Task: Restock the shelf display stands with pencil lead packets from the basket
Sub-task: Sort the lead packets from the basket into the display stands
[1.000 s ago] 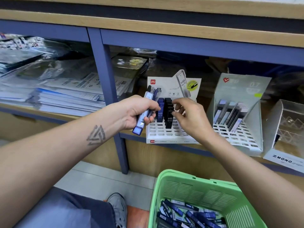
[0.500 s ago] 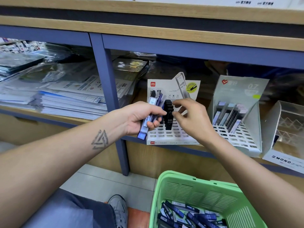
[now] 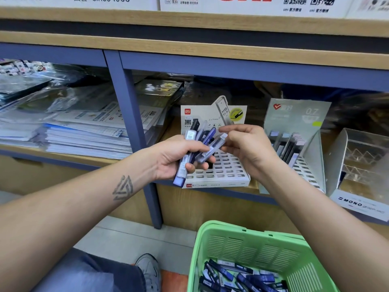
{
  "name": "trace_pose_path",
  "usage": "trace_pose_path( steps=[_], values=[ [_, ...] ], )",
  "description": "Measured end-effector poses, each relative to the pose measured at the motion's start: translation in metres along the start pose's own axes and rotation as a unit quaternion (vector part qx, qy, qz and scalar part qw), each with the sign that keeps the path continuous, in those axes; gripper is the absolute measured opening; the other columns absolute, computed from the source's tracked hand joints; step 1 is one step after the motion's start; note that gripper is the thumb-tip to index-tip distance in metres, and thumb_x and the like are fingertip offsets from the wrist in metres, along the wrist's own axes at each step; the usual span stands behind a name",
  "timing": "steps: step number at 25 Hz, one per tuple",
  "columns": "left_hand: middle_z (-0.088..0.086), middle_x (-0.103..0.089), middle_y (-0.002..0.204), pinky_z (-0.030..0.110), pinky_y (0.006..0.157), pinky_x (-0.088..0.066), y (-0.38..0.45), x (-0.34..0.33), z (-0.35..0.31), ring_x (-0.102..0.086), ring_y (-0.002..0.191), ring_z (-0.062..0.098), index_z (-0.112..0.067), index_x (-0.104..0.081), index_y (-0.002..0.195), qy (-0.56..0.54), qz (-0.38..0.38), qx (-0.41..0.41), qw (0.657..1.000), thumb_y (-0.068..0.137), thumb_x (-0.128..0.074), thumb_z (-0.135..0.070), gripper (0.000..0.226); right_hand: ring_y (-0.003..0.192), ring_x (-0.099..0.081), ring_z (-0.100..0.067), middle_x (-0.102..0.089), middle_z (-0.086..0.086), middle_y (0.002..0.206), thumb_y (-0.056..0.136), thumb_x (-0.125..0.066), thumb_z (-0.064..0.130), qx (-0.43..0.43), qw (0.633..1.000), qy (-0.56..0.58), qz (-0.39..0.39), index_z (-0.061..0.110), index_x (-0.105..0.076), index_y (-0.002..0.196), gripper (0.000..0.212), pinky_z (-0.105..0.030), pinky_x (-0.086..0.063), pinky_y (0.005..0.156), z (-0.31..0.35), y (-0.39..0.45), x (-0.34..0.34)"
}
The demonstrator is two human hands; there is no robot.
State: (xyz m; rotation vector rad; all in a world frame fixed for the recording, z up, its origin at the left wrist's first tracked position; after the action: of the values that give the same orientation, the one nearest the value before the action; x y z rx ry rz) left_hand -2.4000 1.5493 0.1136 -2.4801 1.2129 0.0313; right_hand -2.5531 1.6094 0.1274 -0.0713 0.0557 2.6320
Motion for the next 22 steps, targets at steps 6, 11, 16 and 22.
trace_pose_path(
  steps=[6, 11, 16, 22],
  values=[
    [0.022, -0.069, 0.086, 0.016, 0.034, -0.034, 0.0, 0.001, -0.003, -0.069, 0.064, 0.026, 0.002, -0.062, 0.114, 0.025, -0.042, -0.015, 0.999, 0.094, -0.059, 0.001, 0.02, 0.081, -0.071, -0.025, -0.073, -0.025, 0.101, 0.089, -0.064, -0.007, -0.001, 1.0, 0.024, 0.018, -0.004, -0.069, 0.108, 0.019, -0.03, -0.06, 0.073, 0.001, -0.001, 0.007],
    [0.02, -0.068, 0.082, 0.016, 0.032, -0.035, -0.001, 0.001, -0.005, -0.066, 0.06, 0.024, 0.004, -0.061, 0.119, 0.009, -0.049, -0.015, 0.999, 0.094, -0.059, -0.001, 0.026, 0.078, -0.07, -0.023, -0.071, -0.018, 0.088, 0.088, -0.068, -0.009, 0.023, 0.998, 0.04, 0.053, -0.002, -0.07, 0.11, 0.023, -0.025, -0.058, 0.07, 0.007, -0.001, 0.009],
    [0.017, -0.063, 0.075, 0.014, 0.03, -0.034, -0.008, 0.009, -0.009, -0.063, 0.056, 0.02, 0.002, -0.059, 0.12, -0.049, -0.046, -0.004, 0.998, 0.097, -0.054, -0.003, 0.024, 0.09, -0.068, -0.024, -0.071, -0.012, 0.096, 0.088, -0.065, -0.013, 0.077, 0.99, 0.04, 0.11, 0.004, -0.069, 0.11, 0.028, -0.027, -0.059, 0.081, 0.015, 0.004, -0.006],
    [0.024, -0.068, 0.084, 0.015, 0.031, -0.036, -0.02, 0.035, -0.01, -0.072, 0.065, 0.03, 0.007, -0.058, 0.117, -0.029, -0.102, -0.004, 0.994, 0.099, -0.053, -0.005, 0.022, 0.079, -0.068, -0.017, -0.071, -0.008, 0.086, 0.085, -0.074, -0.002, 0.123, 0.983, -0.054, 0.124, 0.005, -0.071, 0.097, 0.015, -0.029, -0.06, 0.077, 0.028, 0.014, -0.022]
  ],
)
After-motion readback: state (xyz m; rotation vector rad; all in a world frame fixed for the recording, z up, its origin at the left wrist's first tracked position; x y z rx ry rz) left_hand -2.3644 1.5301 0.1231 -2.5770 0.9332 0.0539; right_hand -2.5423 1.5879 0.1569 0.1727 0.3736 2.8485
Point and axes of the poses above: each hand's wrist, its own y-axis towards the middle knuckle, its own x-axis out of the back of the hand, z = x × y, the point moved 6 cm from there along y, towards the middle knuckle
